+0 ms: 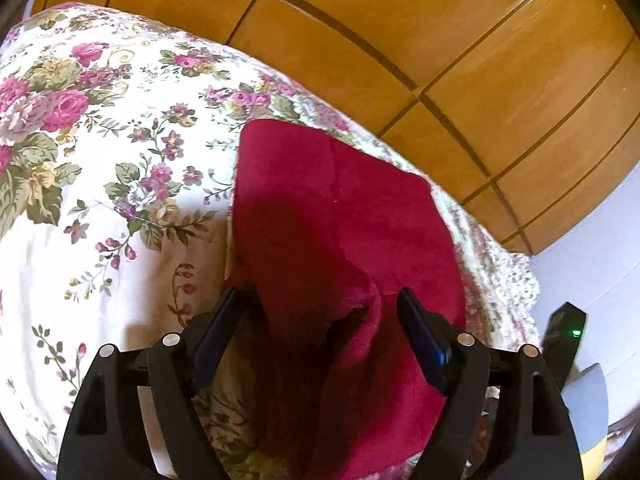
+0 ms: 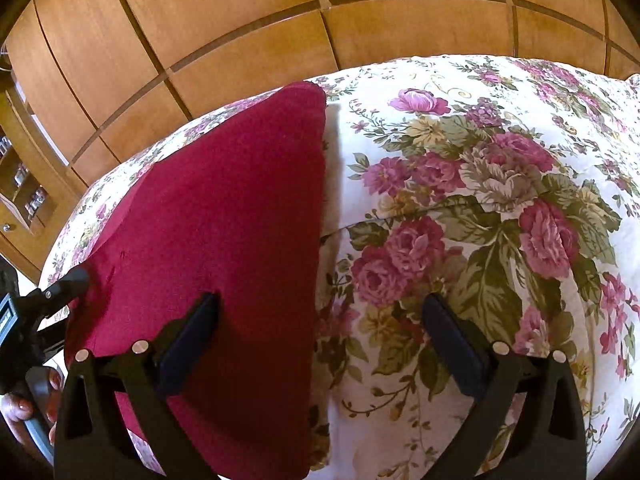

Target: Fold small clothes

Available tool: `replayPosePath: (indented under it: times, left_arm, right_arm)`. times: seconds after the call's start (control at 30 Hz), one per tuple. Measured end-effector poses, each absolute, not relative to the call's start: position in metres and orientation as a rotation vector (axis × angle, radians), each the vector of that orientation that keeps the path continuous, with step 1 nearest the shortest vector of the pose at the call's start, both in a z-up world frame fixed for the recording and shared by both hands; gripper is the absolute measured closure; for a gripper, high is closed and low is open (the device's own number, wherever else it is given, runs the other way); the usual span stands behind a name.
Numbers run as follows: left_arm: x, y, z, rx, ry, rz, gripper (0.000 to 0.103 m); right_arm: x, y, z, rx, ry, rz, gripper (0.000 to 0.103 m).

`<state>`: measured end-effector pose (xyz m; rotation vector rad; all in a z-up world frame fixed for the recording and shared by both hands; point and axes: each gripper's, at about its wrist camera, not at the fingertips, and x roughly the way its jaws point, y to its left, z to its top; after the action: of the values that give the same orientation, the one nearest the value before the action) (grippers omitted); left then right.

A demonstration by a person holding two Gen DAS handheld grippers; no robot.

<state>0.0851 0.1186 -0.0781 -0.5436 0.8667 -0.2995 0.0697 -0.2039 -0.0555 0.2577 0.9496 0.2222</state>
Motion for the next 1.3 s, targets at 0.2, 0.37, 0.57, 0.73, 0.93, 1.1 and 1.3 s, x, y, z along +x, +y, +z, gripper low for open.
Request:
replayPosePath:
  times: [0.2,0.37,0.57,0.73,0.93,1.1,1.3]
  left_arm:
    - [0.101,0.121,-0.093,-0.504,0.915,-0.270,0.021]
    - [0.095,0.123,-0.093,-0.518,0.886,-0.324,0.021]
    - [0.089,0.127,-0.097,-0.519,0.880,-0.349,0.029]
    - [0.091,0.124,-0.096,-0.471,0.876,-0.364,0.033]
    - [0.096,0.127,-0.101,-0.488,0.871,-0.402,0.036]
    - [0.108,0.125,-0.103,-0.482,0.878,-0.421,0.035]
    - [0.108,0.119,-0.101,-0.471,0.876,-0.408,0.039]
  right_arm:
    - [0.072,-0.207,-0.058,0.273,0.962,0.241,0.002]
    - [0.075,-0.208,-0.059,0.278,0.967,0.261,0.002]
    - [0.075,-0.214,-0.056,0.365,0.961,0.324,0.002]
    - [0.078,-0.213,-0.055,0.429,0.971,0.410,0.019]
    - [0.092,-0.215,-0.065,0.572,1.004,0.499,0.032]
    - [0.112,-0.204,-0.069,0.591,1.024,0.548,0.036]
    - [0.115,-0.197,-0.069,0.577,1.019,0.550,0.038]
